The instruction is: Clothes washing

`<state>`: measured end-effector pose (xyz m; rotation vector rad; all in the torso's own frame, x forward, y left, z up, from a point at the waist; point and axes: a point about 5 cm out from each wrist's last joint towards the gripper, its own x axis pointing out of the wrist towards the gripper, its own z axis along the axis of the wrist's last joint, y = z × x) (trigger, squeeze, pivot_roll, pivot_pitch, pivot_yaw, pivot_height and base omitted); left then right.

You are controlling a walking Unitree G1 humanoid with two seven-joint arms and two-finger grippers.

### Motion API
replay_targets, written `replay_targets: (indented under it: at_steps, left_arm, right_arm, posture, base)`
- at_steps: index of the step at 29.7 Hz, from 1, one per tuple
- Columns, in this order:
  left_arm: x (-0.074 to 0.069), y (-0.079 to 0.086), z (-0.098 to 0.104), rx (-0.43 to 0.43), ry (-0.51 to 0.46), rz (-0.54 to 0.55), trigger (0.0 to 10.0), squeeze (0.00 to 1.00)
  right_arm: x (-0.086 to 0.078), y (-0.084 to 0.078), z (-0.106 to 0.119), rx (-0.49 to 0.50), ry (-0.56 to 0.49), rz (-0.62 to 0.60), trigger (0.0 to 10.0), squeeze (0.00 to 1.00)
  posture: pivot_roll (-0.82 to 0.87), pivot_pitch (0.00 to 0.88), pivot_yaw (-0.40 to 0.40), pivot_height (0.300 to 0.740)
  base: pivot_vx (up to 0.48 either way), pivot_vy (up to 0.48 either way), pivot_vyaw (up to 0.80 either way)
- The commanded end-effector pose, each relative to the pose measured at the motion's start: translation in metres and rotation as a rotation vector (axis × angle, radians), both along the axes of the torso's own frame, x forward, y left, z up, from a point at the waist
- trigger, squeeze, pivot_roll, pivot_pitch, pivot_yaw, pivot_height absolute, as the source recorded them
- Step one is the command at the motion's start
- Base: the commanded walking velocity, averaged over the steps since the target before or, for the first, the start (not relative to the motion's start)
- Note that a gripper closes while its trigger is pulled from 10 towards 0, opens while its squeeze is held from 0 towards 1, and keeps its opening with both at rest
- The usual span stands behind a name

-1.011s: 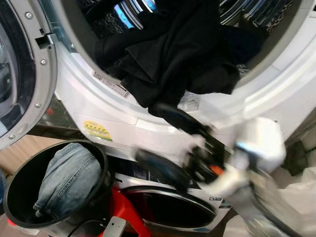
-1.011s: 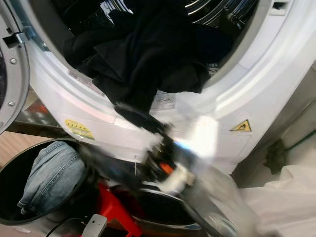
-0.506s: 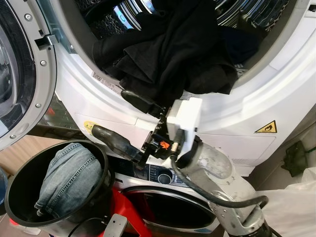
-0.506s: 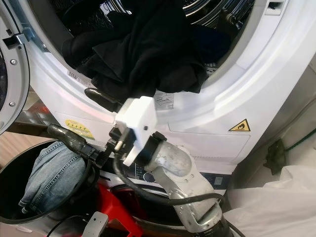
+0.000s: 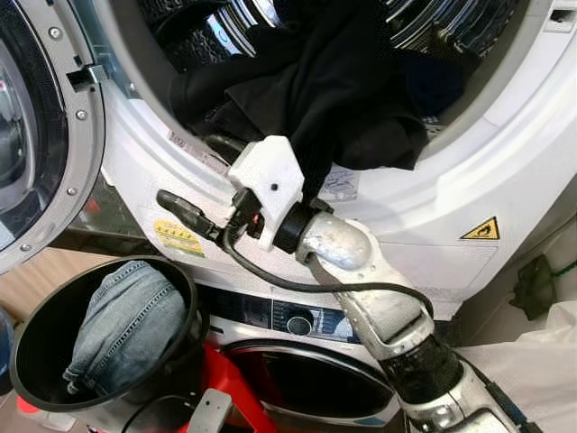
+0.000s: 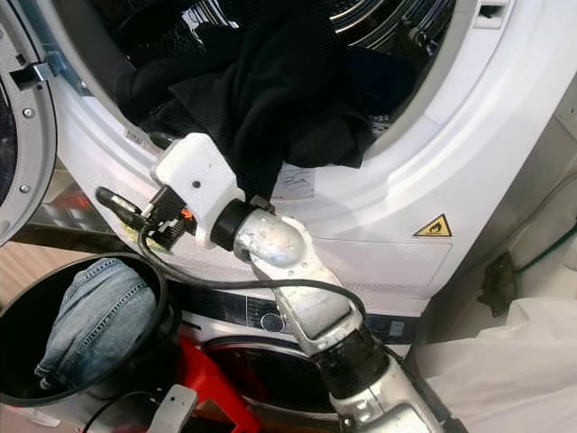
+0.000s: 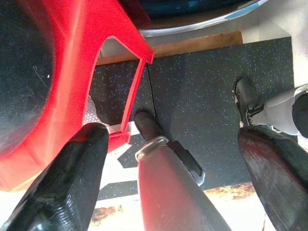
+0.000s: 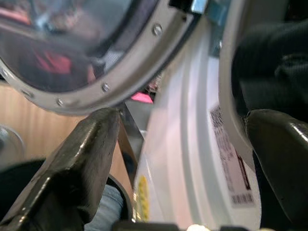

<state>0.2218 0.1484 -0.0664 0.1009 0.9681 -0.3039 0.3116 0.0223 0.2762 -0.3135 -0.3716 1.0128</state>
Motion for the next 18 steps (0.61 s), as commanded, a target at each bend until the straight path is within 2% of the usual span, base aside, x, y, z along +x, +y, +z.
replay_targets:
  at_steps: [1,2,8,9,11,13,18]
  left_arm:
    - [-0.003,0.005,-0.002,0.027,0.013,-0.012,10.0,0.00]
    - [-0.002,0.005,-0.001,0.028,0.013,-0.012,10.0,0.00]
    - [-0.002,0.006,-0.001,0.029,0.013,-0.009,10.0,0.00]
    - [-0.002,0.006,-0.001,0.029,0.013,-0.004,10.0,0.00]
    - [-0.003,0.006,-0.002,0.028,0.013,-0.002,10.0,0.00]
    - [-0.002,0.006,-0.001,0.027,0.012,0.001,10.0,0.00]
    - [-0.002,0.006,-0.002,0.025,0.011,0.002,10.0,0.00]
  right_arm:
    - [0.005,0.006,0.009,-0.023,-0.016,-0.019,10.0,0.00]
    - [0.011,0.008,0.015,-0.035,-0.033,-0.045,10.0,0.00]
    - [0.023,0.009,0.027,-0.052,-0.072,-0.104,10.0,0.00]
    - [0.029,0.007,0.034,-0.060,-0.100,-0.140,10.0,0.00]
    - [0.032,0.007,0.037,-0.063,-0.110,-0.155,10.0,0.00]
    - [0.044,0.003,0.051,-0.074,-0.145,-0.218,10.0,0.00]
    - [0.059,-0.002,0.064,-0.116,-0.198,-0.305,10.0,0.00]
  posture:
    - [-0.25,0.060,0.120,0.740]
    - [-0.25,0.059,0.120,0.740]
    - [-0.24,0.058,0.117,0.740]
    - [-0.24,0.058,0.118,0.740]
    - [-0.24,0.057,0.117,0.740]
    - [-0.24,0.056,0.117,0.740]
    - [-0.23,0.054,0.111,0.740]
  base:
    - [0.000,0.000,0.00]
    - [0.000,0.000,0.00]
    - [0.000,0.000,0.00]
    - [0.000,0.000,0.00]
    - [0.000,0.000,0.00]
    - [0.000,0.000,0.00]
    - [0.000,0.000,0.00]
